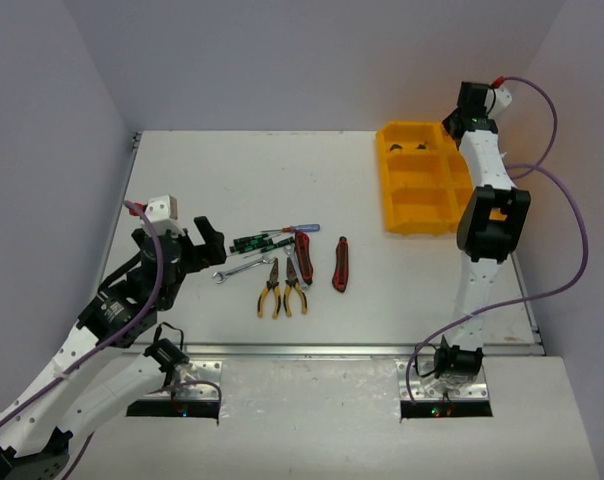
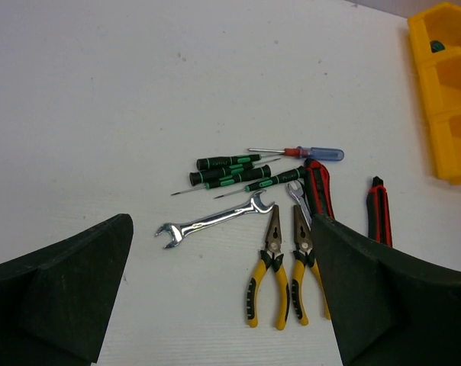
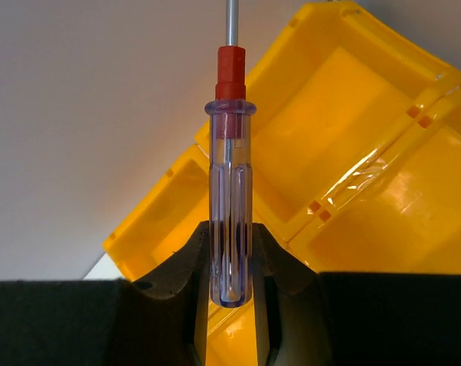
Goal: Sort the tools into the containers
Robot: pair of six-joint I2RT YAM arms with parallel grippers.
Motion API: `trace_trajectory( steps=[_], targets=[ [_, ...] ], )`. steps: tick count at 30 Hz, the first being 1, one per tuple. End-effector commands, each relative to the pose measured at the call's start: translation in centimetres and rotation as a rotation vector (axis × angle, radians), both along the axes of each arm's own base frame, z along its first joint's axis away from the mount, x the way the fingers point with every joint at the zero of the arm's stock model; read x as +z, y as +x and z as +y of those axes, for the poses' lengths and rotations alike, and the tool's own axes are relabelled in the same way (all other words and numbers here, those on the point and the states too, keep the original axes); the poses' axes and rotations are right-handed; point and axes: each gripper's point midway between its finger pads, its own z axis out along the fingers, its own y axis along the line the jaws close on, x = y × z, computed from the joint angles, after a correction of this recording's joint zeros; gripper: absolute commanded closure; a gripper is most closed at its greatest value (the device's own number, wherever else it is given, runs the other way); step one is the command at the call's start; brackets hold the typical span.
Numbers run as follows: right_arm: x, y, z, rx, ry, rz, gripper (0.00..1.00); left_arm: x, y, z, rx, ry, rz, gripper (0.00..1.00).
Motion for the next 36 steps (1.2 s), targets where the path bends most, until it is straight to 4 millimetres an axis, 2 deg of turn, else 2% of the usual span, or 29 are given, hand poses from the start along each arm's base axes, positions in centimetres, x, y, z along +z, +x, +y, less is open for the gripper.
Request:
trace_trajectory(
  steps=[1,5,10,19,20,21,22,25,27,30,32,34,36],
  targets=[
    [-0.1,1.9,-2.9,-0.084,0.006,-0.060,1.00,1.3,0.3,0.1,0.001,-0.022,-0.054,0.00],
    [-1.3,2.9,-3.5,-0.076,-0.014,-0.084,1.00,1.2,0.3,0.1,0.002,-0.022,-0.054,0.00],
    [-4.2,2.8,-4.4,-0.097,0.000,-0.077,1.00,1.2,0.3,0.3,0.011,-0.019,-0.053,0.00],
    [-6.1,3.9,-5.7,-0.120,0.034,-0.103,1.00,0.7,0.6,0.1,0.011,-0.005,-0.032,0.00],
    [-6.2,3.9,-5.7,-0.120,0.036,-0.102,0.97,0.7,0.6,0.0,0.011,-0.003,-0.030,0.00],
    [-6.4,3.9,-5.6,-0.115,0.043,-0.104,0.81,0.6,0.7,0.0,0.011,-0.002,-0.028,0.00],
    [-7.0,3.7,-5.5,-0.117,0.048,-0.095,0.74,0.6,0.7,0.1,0.012,-0.001,-0.028,0.00],
    [-6.7,3.9,-5.2,-0.098,0.058,-0.110,0.59,0.5,0.7,0.0,0.011,0.000,-0.025,0.00],
    [-5.8,4.2,-4.7,-0.075,0.073,-0.131,0.35,0.6,0.7,0.0,0.010,-0.002,-0.027,0.00],
    [-4.4,4.5,-3.6,-0.027,0.104,-0.164,0.21,0.7,0.7,0.0,0.010,-0.004,-0.030,0.00],
    [-3.1,4.8,-2.8,0.014,0.124,-0.200,0.03,0.6,0.6,0.1,0.011,-0.004,-0.030,0.00],
    [-2.1,4.8,-1.9,0.051,0.155,-0.225,0.01,0.8,0.6,0.2,0.014,-0.006,-0.036,0.00],
    [-0.2,4.9,0.0,0.140,0.192,-0.285,0.01,0.9,0.5,0.3,0.019,-0.009,-0.040,0.00]
  ],
)
